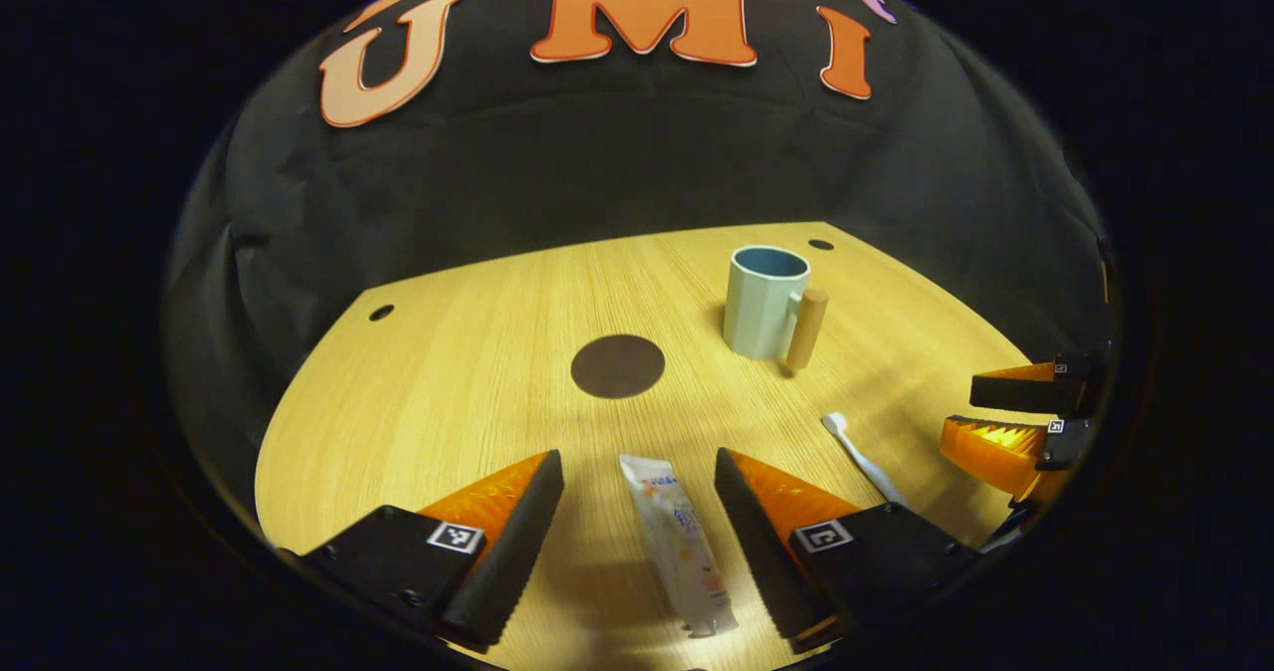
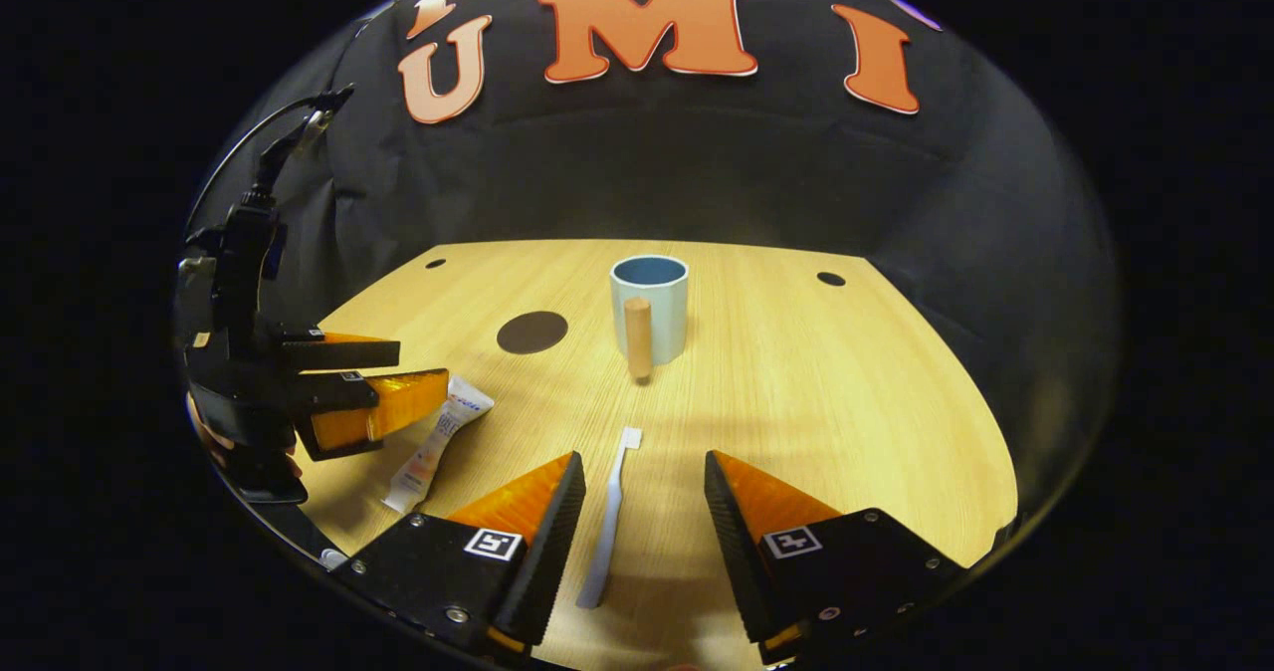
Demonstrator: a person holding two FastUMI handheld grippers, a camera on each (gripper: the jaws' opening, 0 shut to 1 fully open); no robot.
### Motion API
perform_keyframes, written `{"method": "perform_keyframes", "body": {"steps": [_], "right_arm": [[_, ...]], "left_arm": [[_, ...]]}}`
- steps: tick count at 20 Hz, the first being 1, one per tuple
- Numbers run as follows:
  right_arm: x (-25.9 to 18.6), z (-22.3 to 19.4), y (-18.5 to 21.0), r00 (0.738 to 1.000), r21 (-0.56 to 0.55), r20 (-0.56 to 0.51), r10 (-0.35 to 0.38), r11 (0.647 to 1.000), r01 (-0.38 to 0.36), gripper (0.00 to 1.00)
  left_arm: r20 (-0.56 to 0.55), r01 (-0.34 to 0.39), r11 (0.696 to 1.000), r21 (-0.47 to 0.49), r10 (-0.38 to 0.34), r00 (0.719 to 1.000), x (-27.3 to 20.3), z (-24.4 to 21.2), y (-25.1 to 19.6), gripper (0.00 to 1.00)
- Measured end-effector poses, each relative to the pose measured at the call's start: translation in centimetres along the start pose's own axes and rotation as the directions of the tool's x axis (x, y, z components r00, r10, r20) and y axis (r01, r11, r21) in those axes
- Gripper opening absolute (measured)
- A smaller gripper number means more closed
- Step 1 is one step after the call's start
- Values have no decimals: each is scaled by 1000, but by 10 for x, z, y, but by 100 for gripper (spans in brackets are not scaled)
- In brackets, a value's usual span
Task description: Put the toothbrush and toothpaste on the desktop into the cup, then pick up the cup and place it on the coaster on the desktop.
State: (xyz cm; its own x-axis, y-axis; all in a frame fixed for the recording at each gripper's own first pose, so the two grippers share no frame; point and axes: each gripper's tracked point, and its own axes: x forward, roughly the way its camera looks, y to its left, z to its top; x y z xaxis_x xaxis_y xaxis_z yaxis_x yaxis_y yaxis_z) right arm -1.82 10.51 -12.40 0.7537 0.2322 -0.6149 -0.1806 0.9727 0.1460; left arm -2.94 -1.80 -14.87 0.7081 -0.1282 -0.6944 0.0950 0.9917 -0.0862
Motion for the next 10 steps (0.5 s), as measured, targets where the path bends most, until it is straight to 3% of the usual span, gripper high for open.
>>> {"method": "perform_keyframes", "body": {"steps": [1,10], "right_arm": [[0,-2,3,1000,-3,-17,1,1000,-1,72],[19,-37,15,984,-10,-177,-15,1000,13,53]], "left_arm": [[-25,4,1000,-10,-4,1000,2,-7,1,91],[-265,36,997,-74,-55,963,25,-47,-13,91]]}}
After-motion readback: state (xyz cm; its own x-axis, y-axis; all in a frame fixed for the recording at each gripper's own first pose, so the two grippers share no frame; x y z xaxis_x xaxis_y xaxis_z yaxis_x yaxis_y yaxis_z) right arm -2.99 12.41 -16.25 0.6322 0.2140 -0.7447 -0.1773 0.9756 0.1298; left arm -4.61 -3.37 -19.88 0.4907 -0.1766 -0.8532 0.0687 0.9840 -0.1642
